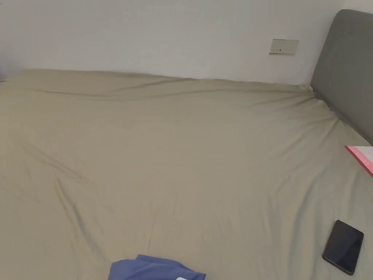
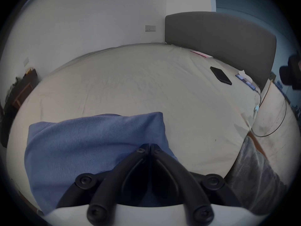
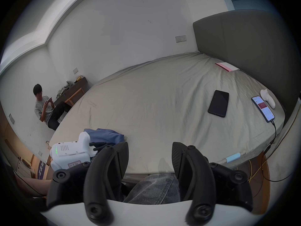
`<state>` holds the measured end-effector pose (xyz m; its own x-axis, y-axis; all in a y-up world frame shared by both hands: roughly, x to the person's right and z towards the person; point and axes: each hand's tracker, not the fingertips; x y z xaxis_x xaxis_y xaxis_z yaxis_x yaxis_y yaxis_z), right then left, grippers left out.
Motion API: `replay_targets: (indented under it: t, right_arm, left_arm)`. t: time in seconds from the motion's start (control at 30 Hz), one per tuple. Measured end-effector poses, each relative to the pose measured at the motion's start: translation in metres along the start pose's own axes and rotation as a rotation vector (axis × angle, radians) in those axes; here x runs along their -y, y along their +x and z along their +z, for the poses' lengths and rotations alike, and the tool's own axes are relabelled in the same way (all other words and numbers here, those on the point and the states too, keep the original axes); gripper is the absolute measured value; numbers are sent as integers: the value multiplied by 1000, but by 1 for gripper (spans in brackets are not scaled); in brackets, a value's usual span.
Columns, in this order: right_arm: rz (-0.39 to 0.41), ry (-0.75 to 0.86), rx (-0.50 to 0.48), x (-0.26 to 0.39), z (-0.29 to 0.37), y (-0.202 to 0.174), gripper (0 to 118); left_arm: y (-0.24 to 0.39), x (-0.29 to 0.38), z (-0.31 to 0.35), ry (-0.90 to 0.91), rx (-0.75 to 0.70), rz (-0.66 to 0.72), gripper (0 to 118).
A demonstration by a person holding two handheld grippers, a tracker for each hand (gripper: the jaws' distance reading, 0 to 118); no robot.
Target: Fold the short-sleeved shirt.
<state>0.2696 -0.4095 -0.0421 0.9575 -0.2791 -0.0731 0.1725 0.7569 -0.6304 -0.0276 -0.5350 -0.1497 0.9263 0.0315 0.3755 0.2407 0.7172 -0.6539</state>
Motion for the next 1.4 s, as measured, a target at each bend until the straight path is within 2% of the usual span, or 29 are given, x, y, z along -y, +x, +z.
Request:
replay_targets:
  t: [0.13,0.17,0.2,0.27,0.3,0.33,0.43,0.5,0.57,0.63,0.67,0.7,0.73,0.8,0.83,0.9,0.97,1.1,1.13,1.17,1.2,1.23,1.27,1.3,1.4]
  right_arm:
    - [-4,0,1,-2,-1,0,62]
    - [-4,4,0,-3,-1,-1,62]
    - [-4,9,-4,-4,-1,-2,62]
    - [0,22,-15,-8,-1,-7,62]
    - [8,32,-20,-10,-1,-11,62]
    - [22,40,-23,-13,-2,-15,62]
    - [81,67,-35,-22,-3,-30,62]
    - [123,83,-44,-26,-4,-42,62]
    - [164,97,-53,-29,-7,-54,62]
    - [196,107,-70,-31,-13,-66,62]
    - [211,111,-82,-31,-15,-72,62]
    - [226,112,-92,-32,-18,-80,60]
    - [242,113,-103,-33,-20,-86,49]
    - [279,126,-133,-35,-22,-102,8]
    - [306,151,-121,-36,-23,-110,3]
    - [333,170,-117,-39,-27,-123,2]
    - [341,157,-196,-45,-30,-132,2]
    - [345,165,-261,-52,-40,-151,1]
    - [345,154,-281,-52,-47,-156,1]
    - [339,136,-302,-51,-56,-161,1]
    - [328,104,-322,-49,-67,-166,1]
    - [322,70,-344,-44,-81,-170,1]
    - [322,30,-356,-37,-98,-175,1]
    - [320,-22,-354,-28,-118,-179,1]
    - [295,-191,-348,9,-179,-188,1]
  left_arm:
    - [-22,-17,20,-8,62,89,8]
    - [-28,-23,30,17,71,116,13]
    - [-37,-30,42,47,86,140,23]
    - [-55,-46,69,99,94,183,84]
    - [-67,-53,85,118,104,204,107]
    - [-80,-59,102,156,108,222,114]
    - [-117,-65,158,272,38,266,113]
    - [-143,-59,184,257,38,305,105]
    - [-164,-47,204,251,14,365,62]
    - [-177,-34,213,221,-105,372,7]
    - [-181,-24,217,226,-183,360,4]
    - [-187,-14,219,224,-198,349,2]
    - [-191,-9,219,206,-169,354,0]
    - [-197,3,224,175,-139,414,0]
    - [-198,7,227,187,-143,424,0]
    - [-200,9,232,186,-144,415,0]
    - [-199,8,232,194,-161,404,0]
    - [-208,11,226,179,-144,427,0]
    - [-211,14,225,171,-125,447,4]
    - [-213,16,224,165,-106,465,11]
    - [-215,19,222,153,-77,490,26]
    - [-218,22,220,138,-56,512,57]
    - [-221,26,218,122,-25,541,78]
    - [-224,30,216,120,6,571,83]
    - [-233,39,209,113,32,647,88]
